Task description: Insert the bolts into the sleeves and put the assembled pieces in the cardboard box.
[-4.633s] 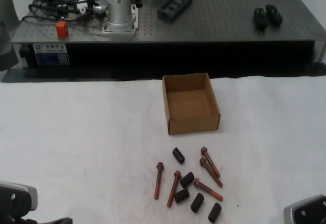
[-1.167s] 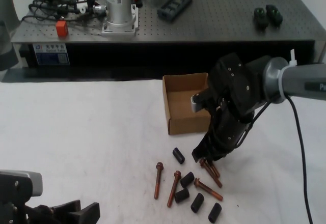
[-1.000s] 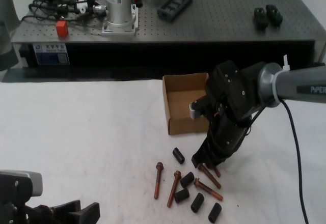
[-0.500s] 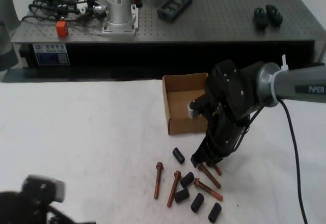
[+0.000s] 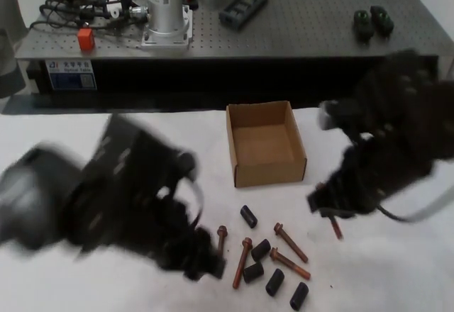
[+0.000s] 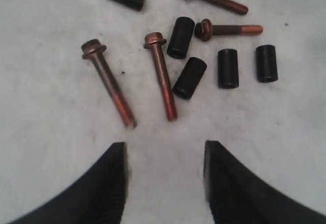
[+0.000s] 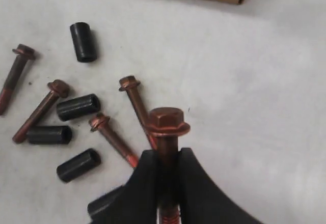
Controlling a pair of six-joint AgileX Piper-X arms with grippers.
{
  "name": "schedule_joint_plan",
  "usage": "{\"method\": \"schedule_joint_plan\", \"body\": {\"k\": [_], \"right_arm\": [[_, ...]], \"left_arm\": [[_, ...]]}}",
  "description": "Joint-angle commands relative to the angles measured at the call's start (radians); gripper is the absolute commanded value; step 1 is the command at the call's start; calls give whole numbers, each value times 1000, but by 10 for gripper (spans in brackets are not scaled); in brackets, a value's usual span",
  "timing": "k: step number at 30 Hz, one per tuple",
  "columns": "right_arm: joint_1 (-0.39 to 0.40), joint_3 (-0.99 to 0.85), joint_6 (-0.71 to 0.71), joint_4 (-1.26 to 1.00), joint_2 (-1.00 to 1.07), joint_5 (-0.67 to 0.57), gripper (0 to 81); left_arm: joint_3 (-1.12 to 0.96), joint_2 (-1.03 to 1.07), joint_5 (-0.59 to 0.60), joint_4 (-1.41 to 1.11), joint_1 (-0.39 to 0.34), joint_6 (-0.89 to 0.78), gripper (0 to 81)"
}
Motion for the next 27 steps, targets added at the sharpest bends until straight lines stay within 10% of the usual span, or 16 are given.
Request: {"method": "schedule_joint_plan", "body": {"k": [1, 27], "right_arm": [[-16, 74, 34, 2, -90, -23, 4], [-49, 266, 91, 18, -266, -112, 4]], "left_arm": [[-149, 114, 7, 111, -29, 154, 348], [-592, 546, -135, 452, -167, 515, 279]]}}
